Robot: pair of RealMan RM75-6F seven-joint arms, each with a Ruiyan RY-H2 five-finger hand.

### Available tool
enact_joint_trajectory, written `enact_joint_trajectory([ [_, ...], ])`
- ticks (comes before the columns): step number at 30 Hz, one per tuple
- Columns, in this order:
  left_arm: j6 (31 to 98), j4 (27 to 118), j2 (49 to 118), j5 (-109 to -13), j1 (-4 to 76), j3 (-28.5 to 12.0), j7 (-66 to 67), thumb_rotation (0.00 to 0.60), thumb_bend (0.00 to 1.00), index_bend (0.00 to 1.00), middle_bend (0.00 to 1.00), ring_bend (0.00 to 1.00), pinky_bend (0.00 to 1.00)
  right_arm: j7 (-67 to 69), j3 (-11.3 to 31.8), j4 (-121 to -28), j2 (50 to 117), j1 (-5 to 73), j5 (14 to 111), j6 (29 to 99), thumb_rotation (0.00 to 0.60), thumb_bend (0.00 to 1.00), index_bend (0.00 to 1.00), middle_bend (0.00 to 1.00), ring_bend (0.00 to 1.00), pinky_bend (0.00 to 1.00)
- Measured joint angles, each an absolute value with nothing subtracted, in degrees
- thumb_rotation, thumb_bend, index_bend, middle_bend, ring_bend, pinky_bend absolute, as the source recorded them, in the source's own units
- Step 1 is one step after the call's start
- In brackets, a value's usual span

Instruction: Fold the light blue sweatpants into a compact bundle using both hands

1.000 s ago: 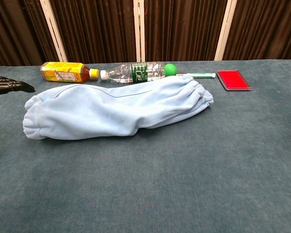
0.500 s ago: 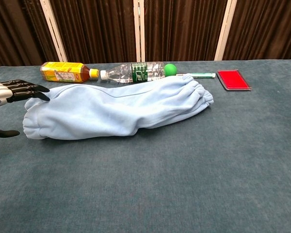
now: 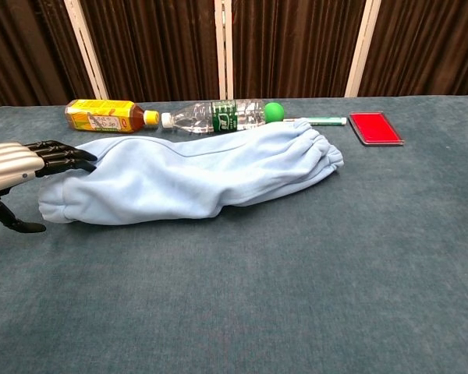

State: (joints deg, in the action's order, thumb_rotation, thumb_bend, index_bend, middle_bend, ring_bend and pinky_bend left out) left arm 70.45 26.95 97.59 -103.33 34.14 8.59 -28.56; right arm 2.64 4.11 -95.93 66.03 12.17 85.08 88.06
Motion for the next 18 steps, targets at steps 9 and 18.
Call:
enact_joint_trajectory([
  [9,69.4,25.1,99.5,-102.5,34.9,8.9,-28.4,0.6,0.28,0.05,0.0,0.0,0.0,3.8,4.6,-96.0,65.8,11.9,85.1,87.1,0.6,0.0,0.0,0.0,0.0,0.0],
  [18,68.8,24.6,100.5,-101.9,35.6,9.1,-27.3,0.6,0.41,0.05,0.0,0.0,0.0,3.7,5.2,-96.0,65.9,11.4,85.7,87.1,0.6,0.0,0.0,0.0,0.0,0.0],
])
